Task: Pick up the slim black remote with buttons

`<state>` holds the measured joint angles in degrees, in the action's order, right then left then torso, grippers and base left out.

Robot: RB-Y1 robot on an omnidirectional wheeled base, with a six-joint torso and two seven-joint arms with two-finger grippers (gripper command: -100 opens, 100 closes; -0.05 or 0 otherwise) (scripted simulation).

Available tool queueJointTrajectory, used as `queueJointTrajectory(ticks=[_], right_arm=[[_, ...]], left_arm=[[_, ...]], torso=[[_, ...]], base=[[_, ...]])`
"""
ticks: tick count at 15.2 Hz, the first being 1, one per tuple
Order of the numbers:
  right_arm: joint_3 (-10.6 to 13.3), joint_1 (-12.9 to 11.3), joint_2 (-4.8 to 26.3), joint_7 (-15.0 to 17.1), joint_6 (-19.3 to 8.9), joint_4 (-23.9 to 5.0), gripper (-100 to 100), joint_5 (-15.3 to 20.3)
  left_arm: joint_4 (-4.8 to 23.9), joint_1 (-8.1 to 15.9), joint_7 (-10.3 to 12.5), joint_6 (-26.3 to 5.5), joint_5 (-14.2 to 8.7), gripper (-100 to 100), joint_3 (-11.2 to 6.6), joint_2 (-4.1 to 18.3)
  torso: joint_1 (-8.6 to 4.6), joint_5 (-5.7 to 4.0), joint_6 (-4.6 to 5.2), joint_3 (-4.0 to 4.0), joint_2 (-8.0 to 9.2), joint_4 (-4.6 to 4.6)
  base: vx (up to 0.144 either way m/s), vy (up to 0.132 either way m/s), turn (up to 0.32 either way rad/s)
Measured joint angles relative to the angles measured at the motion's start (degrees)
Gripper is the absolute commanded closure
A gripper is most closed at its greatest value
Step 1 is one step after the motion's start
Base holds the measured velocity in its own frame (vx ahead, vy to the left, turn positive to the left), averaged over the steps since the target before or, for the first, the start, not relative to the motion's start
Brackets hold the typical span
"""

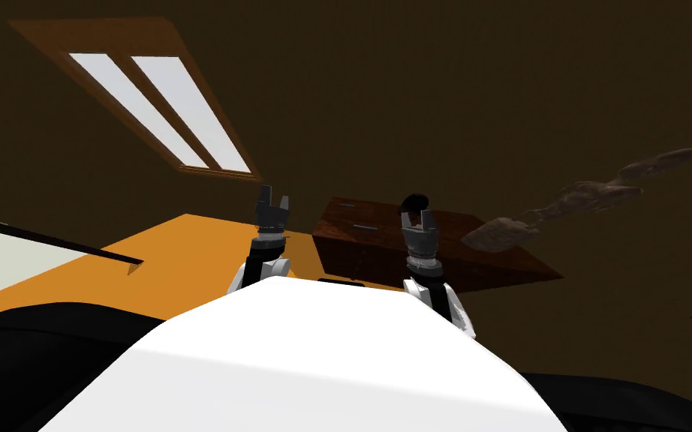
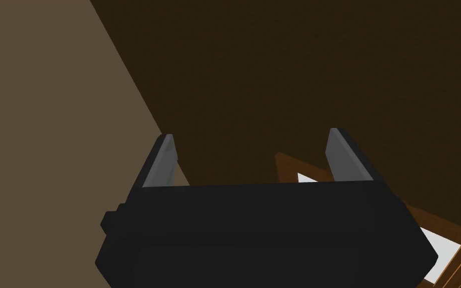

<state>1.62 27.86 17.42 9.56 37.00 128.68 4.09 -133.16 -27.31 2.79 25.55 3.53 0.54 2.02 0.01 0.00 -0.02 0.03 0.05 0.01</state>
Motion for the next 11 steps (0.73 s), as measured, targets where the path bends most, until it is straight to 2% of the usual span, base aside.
queueJointTrajectory(ticks=[5, 7, 9, 11], right_arm=[[-0.53, 0.62, 6.36, 0.86, 0.22, -3.38, -100, 3.58], [-0.52, 0.78, 8.45, 0.93, 0.42, -4.58, -100, 4.65], [-0.79, 0.58, 10.86, 1.30, 0.47, -6.15, -100, 5.89], [-0.81, 1.36, 13.31, 1.50, 0.35, -7.04, -100, 7.62]], left_arm=[[0.00, 0.01, 0.00, 0.00, 0.00, 0, 0.00, 0.00], [0.00, -0.01, 0.00, 0.00, 0.00, 0, -0.01, 0.00], [0.00, 0.00, 0.00, 0.00, 0.00, 0, 0.00, 0.00], [0.00, 0.00, 0.00, 0.00, 0.00, 0, 0.00, 0.00]], torso=[[0.02, 0.00, -0.03, 0.00, 0.01, 0.00], [-0.01, 0.00, 0.03, 0.00, 0.00, 0.00], [0.01, 0.00, 0.00, -0.01, -0.02, 0.00], [0.01, 0.01, -0.01, -0.01, -0.01, 0.00]], base=[[-0.017, 0.012, 0.220], [-0.010, 0.009, 0.077], [-0.013, 0.014, 0.227], [-0.011, 0.010, 0.163]])
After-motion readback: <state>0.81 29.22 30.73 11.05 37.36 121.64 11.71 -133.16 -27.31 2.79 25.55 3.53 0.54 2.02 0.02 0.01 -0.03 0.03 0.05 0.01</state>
